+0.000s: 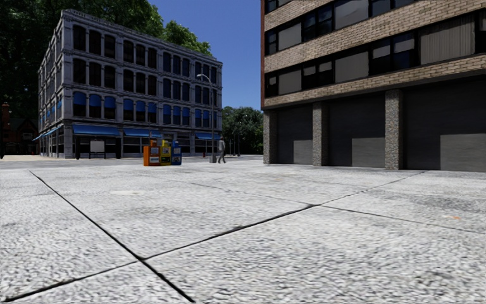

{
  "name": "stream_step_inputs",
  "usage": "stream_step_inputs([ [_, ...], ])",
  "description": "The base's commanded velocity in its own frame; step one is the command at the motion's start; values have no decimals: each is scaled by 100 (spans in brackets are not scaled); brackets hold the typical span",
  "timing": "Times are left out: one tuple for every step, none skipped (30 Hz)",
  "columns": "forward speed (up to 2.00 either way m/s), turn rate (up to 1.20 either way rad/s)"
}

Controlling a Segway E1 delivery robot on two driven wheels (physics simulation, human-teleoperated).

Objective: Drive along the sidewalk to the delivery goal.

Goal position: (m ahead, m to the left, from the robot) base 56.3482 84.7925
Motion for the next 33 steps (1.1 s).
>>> stream_step_inputs([
  [200,0],
  [200,0],
  [200,0],
  [200,0],
  [200,0],
  [200,0],
  [200,0],
  [200,0],
  [200,0],
  [200,0],
  [200,0],
  [200,0],
  [200,0],
  [200,0],
  [200,0],
  [200,0],
  [200,0],
  [200,0],
  [200,0],
  [200,0],
  [200,0],
  [200,0],
  [200,0],
  [200,0],
  [200,0],
  [200,0],
  [200,0],
  [200,0],
  [200,0],
  [200,0],
  [200,0],
  [200,0],
  [200,0],
])
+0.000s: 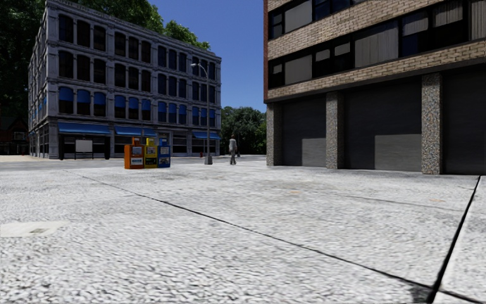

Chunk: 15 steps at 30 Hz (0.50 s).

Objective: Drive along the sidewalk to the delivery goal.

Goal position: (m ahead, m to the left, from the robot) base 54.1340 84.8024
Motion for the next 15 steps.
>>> stream_step_inputs([
  [200,0],
  [200,0],
  [200,0],
  [200,0],
  [200,0],
  [200,0],
  [200,0],
  [200,0],
  [200,0],
  [200,0],
  [200,0],
  [200,0],
  [200,0],
  [200,0],
  [200,0],
])
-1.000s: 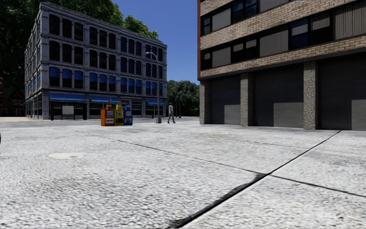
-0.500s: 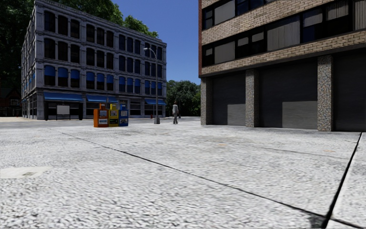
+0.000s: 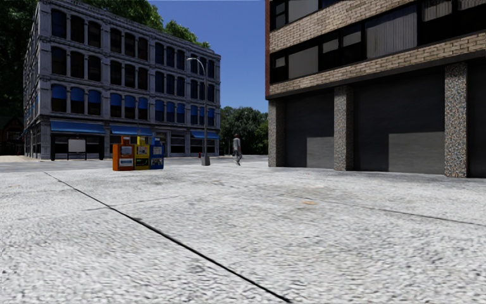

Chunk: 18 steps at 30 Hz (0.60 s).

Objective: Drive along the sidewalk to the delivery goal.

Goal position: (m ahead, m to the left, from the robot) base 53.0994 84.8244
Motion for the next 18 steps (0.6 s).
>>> stream_step_inputs([
  [200,0],
  [200,0],
  [200,0],
  [200,0],
  [200,0],
  [200,0],
  [200,0],
  [200,0],
  [200,0],
  [200,0],
  [200,0],
  [200,0],
  [200,0],
  [200,0],
  [200,0],
  [200,0],
  [200,0],
  [200,0],
])
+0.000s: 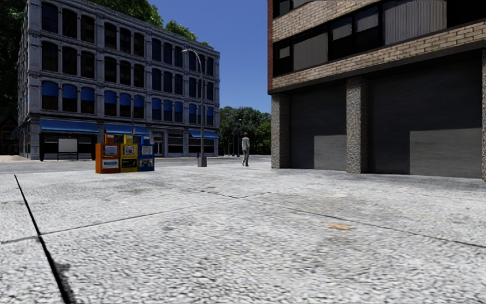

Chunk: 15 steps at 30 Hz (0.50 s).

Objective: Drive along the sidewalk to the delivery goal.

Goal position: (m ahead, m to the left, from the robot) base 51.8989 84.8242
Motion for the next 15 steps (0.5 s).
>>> stream_step_inputs([
  [200,0],
  [200,0],
  [200,0],
  [200,0],
  [200,0],
  [200,0],
  [200,0],
  [200,0],
  [200,0],
  [200,0],
  [200,0],
  [200,0],
  [200,0],
  [200,0],
  [200,0],
])
